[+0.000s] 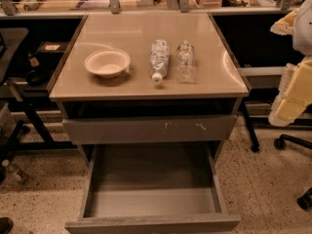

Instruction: Close middle drawer

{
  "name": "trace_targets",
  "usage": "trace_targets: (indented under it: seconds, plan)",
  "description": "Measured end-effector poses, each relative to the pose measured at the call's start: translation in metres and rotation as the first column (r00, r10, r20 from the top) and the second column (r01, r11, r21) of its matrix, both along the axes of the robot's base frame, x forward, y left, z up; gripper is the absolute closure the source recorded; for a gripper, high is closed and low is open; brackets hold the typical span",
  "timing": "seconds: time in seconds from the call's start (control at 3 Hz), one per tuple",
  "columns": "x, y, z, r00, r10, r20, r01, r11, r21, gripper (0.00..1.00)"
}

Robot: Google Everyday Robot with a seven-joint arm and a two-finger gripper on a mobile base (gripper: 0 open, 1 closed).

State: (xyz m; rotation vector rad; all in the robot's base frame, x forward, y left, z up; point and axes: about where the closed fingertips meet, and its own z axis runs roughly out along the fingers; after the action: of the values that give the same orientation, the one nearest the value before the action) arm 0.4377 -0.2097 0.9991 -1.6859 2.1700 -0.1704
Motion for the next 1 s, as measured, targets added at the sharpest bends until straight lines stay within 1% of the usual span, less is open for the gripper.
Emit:
trace_targets:
  seconds: [0.33, 0.67, 1.0]
  plan:
    - [0.0, 0.0, 0.0, 1.0, 0.0, 0.0, 0.0, 1.0, 0.0, 0.0]
    - [0.0, 0.0, 0.0, 1.0, 0.0, 0.0, 0.0, 1.0, 0.0, 0.18]
    - [0.0, 0.0, 0.0, 1.0, 0.0, 0.0, 0.0, 1.0, 0.0, 0.41]
